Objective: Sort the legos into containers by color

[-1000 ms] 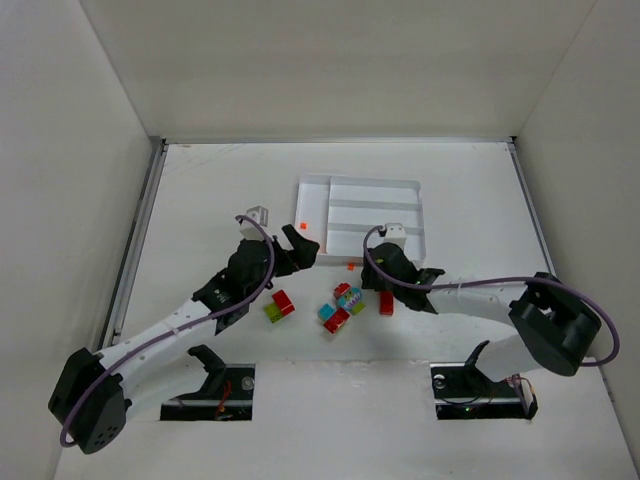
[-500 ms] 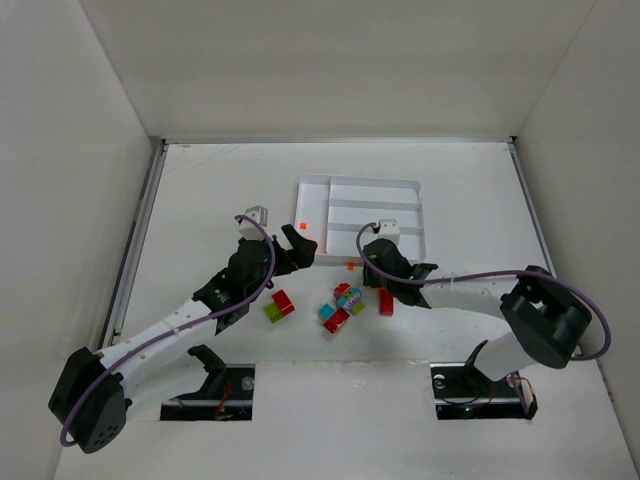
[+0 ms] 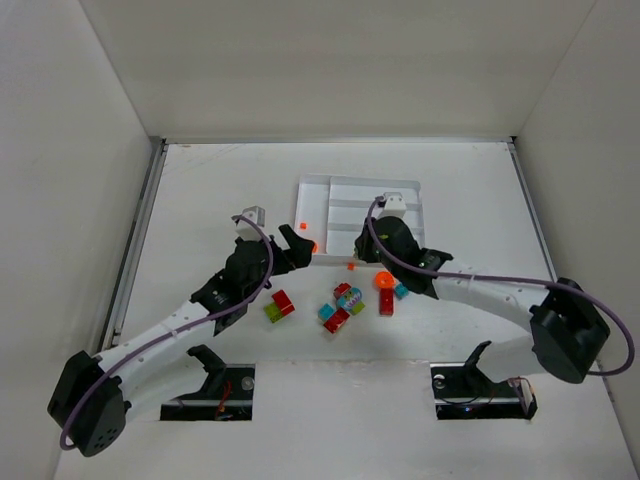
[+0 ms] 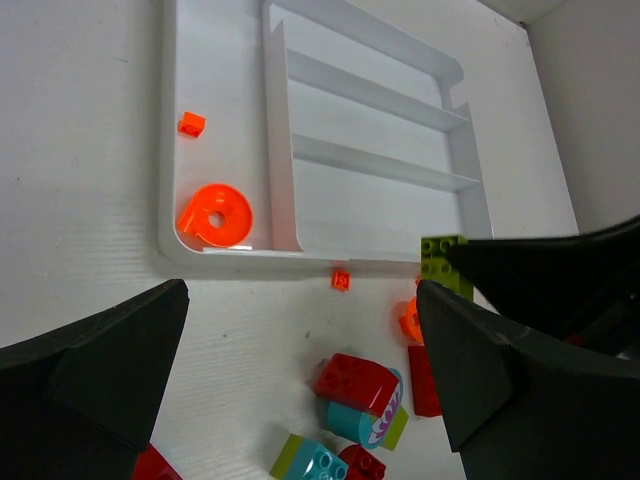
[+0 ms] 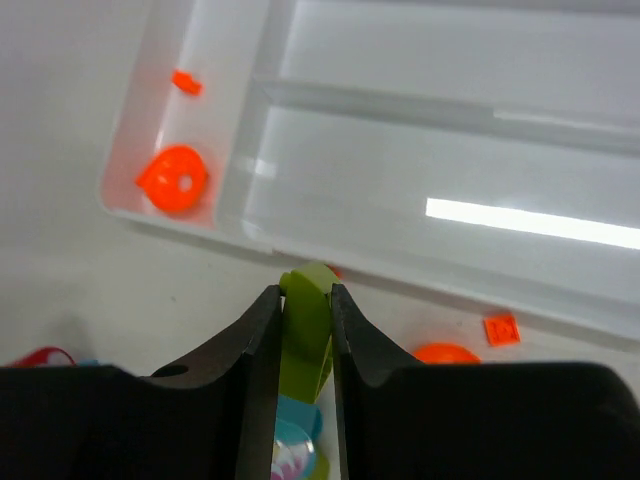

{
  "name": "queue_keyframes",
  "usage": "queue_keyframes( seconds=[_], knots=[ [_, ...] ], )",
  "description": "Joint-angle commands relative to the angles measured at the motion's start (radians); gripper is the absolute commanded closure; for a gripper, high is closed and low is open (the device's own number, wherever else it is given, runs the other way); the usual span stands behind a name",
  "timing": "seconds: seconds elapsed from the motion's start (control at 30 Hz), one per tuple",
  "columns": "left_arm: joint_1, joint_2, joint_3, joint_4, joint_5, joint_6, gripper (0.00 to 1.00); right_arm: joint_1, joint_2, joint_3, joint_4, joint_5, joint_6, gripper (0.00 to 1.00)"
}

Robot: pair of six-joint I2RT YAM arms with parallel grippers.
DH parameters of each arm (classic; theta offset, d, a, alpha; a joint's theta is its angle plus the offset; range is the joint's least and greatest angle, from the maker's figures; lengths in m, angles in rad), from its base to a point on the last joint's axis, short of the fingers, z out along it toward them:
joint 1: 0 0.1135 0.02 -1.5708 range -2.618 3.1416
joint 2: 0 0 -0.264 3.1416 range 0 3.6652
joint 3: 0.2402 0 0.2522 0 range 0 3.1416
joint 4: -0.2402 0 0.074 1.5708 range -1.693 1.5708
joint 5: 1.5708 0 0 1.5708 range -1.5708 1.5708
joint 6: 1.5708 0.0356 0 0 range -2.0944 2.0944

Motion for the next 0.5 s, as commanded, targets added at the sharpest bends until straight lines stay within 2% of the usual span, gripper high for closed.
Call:
queue_keyframes(
  seconds=[0.0,0.23,0.27,0.37,0.47],
  knots=[
    [-0.019,0.004,-0.001,0.028,-0.009,0.032,0.0,-0.042,0.091,0.08,0.115,-0.047,-0.029,0.8],
    [-0.111,0.003,-0.016,0.025,-0.064,0.104,0.0,-0.088,0.271,0.177,0.198,-0.053,-0.015,0.77],
    [-0.121,0.003,-0.019,0.025,-0.075,0.107,0.0,-0.088,0.28,0.183,0.201,-0.052,-0.012,0.73],
    [-0.141,0.001,-0.026,0.025,-0.095,0.118,0.0,-0.085,0.256,0.161,0.208,-0.038,-0.016,0.51],
    [-0.161,0.01,-0.033,0.033,-0.102,0.135,0.0,-0.084,0.172,0.069,0.211,-0.007,-0.015,0.44]
  ],
)
